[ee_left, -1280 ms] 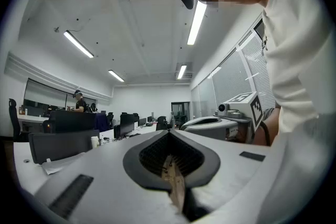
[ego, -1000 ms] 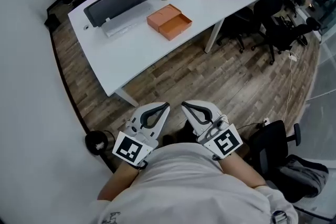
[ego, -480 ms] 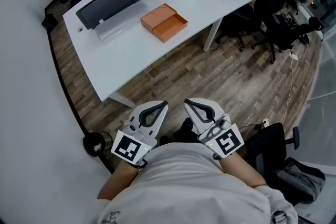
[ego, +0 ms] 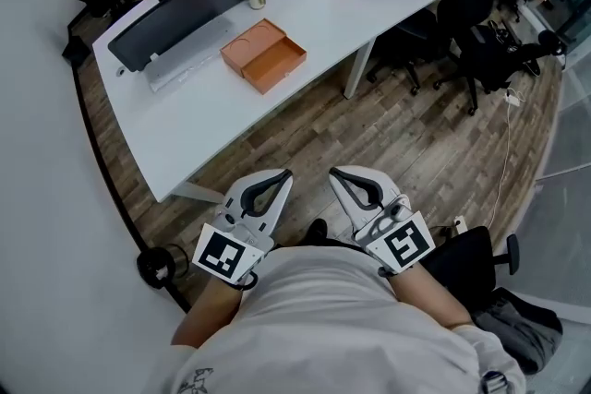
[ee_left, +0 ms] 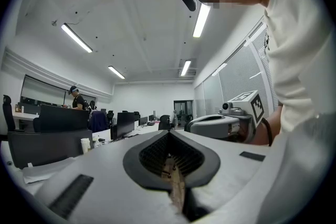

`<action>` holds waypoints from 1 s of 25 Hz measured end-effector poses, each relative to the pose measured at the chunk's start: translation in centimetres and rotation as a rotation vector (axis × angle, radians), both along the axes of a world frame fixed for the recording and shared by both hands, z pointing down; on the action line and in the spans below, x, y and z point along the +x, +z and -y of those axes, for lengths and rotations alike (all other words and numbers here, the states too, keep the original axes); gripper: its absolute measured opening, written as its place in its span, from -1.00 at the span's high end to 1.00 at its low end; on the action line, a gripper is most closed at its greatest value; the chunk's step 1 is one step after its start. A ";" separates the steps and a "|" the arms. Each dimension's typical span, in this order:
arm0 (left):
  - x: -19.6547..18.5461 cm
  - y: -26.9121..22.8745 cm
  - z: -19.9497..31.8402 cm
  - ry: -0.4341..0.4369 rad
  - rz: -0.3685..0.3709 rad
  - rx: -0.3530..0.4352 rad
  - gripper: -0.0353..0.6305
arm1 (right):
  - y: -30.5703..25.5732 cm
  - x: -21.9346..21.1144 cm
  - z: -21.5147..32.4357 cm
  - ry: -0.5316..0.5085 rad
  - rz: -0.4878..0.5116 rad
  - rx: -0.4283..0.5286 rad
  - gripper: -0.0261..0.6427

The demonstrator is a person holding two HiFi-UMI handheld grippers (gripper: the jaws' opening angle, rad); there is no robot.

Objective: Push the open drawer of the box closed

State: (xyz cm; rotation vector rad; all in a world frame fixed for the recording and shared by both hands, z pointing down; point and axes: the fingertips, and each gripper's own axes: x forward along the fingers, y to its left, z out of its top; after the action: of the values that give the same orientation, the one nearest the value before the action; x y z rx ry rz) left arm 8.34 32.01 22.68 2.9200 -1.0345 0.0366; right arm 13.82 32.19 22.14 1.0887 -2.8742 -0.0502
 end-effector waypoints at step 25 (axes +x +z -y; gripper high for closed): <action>4.6 0.5 9.9 0.064 -0.035 0.015 0.90 | 1.8 5.4 8.7 0.085 -0.002 -0.021 0.92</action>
State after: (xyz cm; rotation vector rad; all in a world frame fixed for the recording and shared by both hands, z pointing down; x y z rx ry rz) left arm 12.98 22.13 23.15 2.9552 -0.9403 -0.0208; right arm 19.21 23.46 23.89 1.2041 -2.8165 -0.0171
